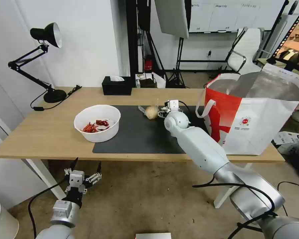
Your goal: Pick up the trash from the table and place it into the takeout bag.
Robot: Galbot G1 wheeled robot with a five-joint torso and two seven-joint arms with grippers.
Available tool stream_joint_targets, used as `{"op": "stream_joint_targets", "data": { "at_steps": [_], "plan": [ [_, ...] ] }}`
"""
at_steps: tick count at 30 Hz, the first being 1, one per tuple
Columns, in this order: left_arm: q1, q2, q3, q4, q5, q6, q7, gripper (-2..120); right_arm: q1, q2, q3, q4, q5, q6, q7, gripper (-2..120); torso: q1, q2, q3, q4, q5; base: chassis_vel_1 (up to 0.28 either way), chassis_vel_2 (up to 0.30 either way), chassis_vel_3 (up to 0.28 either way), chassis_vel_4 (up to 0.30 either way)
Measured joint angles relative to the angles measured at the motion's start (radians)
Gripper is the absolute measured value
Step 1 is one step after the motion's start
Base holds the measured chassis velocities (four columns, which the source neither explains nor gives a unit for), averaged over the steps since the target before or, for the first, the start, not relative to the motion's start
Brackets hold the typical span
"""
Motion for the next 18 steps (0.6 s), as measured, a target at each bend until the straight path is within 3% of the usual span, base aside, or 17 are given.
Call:
{"op": "stream_joint_targets", "data": {
  "at_steps": [4,18],
  "plan": [
    [0.0,0.0,0.001,-0.001,0.0,-0.001,0.0,100,-0.015,-0.008,-0.002,0.016,0.01,-0.003,0.016,99,0.0,0.0,0.0,-0.0001,0.0,0.0,0.0,0.0,0.0],
    [-0.001,-0.005,-0.003,-0.001,0.015,-0.02,0.001,100,-0.053,-0.012,0.002,0.06,0.051,0.01,0.046,52,0.0,0.0,0.0,0.0002,0.0001,0.0,0.0,0.0,0.0]
  ]
}}
